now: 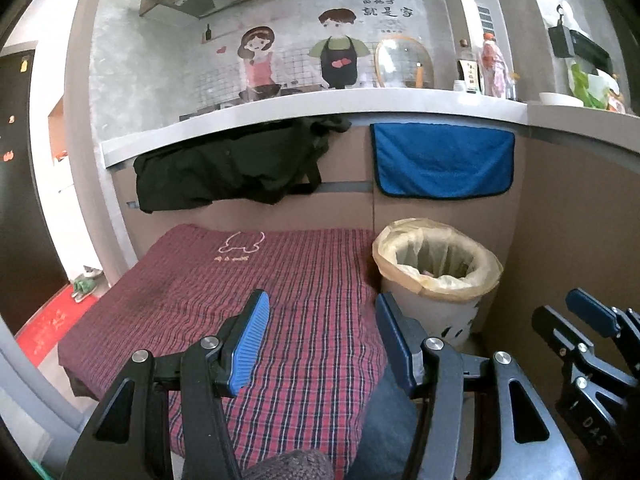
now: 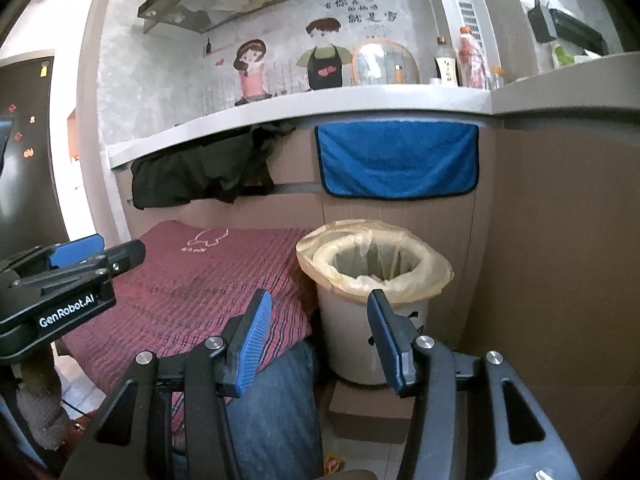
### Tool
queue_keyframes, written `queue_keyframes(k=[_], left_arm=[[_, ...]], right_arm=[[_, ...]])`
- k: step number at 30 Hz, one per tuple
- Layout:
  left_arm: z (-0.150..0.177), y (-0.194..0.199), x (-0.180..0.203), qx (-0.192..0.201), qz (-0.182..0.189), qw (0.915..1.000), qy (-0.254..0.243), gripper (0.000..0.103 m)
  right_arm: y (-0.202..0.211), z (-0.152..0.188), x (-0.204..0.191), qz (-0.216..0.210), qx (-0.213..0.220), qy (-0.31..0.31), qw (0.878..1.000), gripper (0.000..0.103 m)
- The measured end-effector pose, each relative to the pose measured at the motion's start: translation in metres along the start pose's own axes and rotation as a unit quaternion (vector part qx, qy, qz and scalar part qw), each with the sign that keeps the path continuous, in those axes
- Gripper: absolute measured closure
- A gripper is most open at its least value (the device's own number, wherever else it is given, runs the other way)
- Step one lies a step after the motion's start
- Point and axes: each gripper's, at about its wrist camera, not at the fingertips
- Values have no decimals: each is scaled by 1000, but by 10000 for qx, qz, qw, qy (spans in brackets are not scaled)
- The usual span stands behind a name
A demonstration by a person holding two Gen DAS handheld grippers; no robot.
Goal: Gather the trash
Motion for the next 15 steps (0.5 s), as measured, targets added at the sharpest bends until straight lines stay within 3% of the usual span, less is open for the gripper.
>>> queue_keyframes(k=[15], left_arm=[[0, 1, -4, 26, 4, 10000, 51, 47]], right_arm=[[-4, 0, -3, -50, -36, 21, 10000, 56]])
Point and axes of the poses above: each gripper's, at about its wrist camera, not at the fingertips, and y roughly against the way its jaws point, x to its right, z to its underside, and after that the axes turned 6 degrees about -y, right-handed
